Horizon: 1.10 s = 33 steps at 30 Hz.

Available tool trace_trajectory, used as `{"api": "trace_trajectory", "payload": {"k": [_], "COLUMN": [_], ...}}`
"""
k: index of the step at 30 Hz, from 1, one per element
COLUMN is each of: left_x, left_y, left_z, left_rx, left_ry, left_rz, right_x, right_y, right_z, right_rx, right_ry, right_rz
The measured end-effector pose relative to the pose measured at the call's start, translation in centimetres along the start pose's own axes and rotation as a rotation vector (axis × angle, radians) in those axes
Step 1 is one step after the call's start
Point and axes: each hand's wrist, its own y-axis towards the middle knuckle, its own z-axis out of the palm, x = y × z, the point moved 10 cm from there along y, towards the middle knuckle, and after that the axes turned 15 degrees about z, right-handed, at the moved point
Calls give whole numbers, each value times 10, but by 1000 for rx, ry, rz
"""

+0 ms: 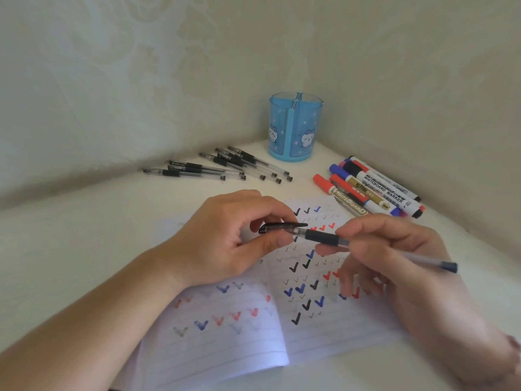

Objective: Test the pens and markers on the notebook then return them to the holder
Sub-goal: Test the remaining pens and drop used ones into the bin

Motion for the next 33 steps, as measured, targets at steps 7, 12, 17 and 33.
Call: {"api": "trace_trajectory", "payload": {"k": [7,12,17,33], "left_x": [-10,-8,0,105], "left_y": [4,2,3,-41], "left_z": [1,5,8,-72], "left_rx": [-50,-56,-59,-136], "left_ry": [-166,-264,-284,511], "left_rz": [32,-18,-72,-480], "right_x": [5,3,4,14], "right_y": [-2,-5,-4,1], "right_z": [0,1,4,-104], "right_rx": [-35,-32,-14,-880], "right_ry": [-28,-40,-55,-687], "right_rz": [-34,-54,-92,30]}}
